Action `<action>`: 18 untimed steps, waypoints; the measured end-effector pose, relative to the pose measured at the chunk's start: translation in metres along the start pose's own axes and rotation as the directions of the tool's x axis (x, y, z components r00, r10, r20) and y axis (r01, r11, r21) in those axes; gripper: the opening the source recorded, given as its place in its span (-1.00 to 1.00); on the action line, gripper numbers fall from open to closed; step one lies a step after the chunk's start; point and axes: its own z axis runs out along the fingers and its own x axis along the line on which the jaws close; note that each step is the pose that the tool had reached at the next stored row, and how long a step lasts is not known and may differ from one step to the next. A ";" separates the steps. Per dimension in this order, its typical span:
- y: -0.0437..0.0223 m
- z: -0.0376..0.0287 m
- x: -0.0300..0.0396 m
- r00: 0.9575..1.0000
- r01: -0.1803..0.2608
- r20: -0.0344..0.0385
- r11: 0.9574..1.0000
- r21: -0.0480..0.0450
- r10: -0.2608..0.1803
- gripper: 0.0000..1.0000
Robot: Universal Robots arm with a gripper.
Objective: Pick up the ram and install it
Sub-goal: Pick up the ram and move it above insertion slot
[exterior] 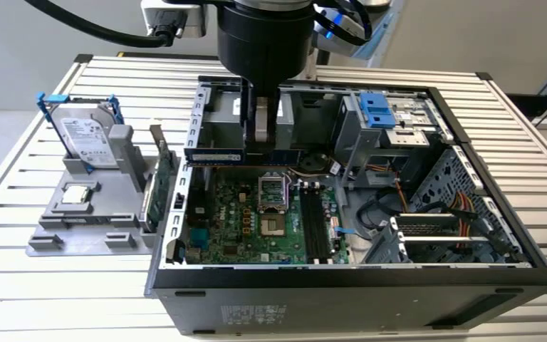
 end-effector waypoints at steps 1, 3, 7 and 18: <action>-0.0006 0.0000 -0.0003 1.000 0.000 0.000 1.000 0.000 0.000 -1.00; -0.0024 -0.0001 -0.0006 1.000 0.000 0.000 1.000 0.000 0.000 -1.00; -0.0071 -0.0002 -0.0013 1.000 0.000 0.000 1.000 0.000 0.000 -1.00; -0.0209 -0.0007 -0.0035 1.000 0.000 0.000 1.000 0.000 0.000 -1.00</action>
